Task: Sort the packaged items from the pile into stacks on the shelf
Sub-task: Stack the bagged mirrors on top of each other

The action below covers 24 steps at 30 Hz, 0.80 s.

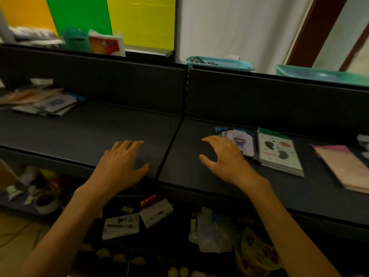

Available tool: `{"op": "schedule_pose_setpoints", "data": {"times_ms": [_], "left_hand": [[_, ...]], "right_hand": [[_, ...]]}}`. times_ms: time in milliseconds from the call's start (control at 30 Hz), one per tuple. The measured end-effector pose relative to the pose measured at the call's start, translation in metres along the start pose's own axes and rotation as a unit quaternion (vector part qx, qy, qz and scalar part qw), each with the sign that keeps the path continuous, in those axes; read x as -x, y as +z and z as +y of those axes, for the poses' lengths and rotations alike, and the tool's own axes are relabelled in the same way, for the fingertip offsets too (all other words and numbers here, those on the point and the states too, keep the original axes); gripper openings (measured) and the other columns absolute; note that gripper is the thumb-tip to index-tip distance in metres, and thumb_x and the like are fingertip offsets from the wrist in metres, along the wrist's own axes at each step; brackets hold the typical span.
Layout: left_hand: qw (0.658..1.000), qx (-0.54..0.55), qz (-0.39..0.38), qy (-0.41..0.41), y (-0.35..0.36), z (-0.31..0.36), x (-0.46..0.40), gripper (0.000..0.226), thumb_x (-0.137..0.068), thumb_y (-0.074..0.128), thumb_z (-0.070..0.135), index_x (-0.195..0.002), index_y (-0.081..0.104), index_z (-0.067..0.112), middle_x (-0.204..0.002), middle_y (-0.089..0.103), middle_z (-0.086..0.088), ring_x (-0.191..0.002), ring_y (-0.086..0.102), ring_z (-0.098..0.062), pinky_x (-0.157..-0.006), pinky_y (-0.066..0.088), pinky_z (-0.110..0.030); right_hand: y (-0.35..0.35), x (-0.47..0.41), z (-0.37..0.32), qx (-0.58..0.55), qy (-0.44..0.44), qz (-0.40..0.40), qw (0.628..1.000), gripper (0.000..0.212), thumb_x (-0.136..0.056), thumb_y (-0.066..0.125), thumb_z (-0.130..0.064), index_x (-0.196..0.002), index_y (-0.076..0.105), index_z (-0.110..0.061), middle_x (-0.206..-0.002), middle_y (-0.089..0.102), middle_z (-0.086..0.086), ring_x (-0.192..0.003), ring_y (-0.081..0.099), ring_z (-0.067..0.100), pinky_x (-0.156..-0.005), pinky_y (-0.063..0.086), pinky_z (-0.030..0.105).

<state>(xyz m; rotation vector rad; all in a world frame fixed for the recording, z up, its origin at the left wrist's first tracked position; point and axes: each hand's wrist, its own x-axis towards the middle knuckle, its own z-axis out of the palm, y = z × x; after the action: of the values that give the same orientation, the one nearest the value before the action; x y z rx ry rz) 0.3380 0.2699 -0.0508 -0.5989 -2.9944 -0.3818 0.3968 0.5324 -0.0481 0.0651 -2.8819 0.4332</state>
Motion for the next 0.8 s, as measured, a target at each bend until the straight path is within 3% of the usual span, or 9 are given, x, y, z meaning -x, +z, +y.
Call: {"op": "schedule_pose_setpoints", "data": {"times_ms": [800], "left_hand": [[1.000, -0.016, 0.024, 0.000, -0.070, -0.319, -0.137, 0.072, -0.086, 0.057, 0.050, -0.147, 0.028, 0.023, -0.145, 0.039, -0.004, -0.131, 0.036, -0.027, -0.103, 0.037, -0.041]], "right_hand": [[0.124, -0.238, -0.219, 0.001, 0.005, -0.034, 0.999, 0.057, -0.090, 0.053, -0.045, -0.141, 0.034, -0.028, -0.144, 0.037, -0.007, -0.133, 0.033, 0.014, -0.113, 0.023, 0.033]]}}
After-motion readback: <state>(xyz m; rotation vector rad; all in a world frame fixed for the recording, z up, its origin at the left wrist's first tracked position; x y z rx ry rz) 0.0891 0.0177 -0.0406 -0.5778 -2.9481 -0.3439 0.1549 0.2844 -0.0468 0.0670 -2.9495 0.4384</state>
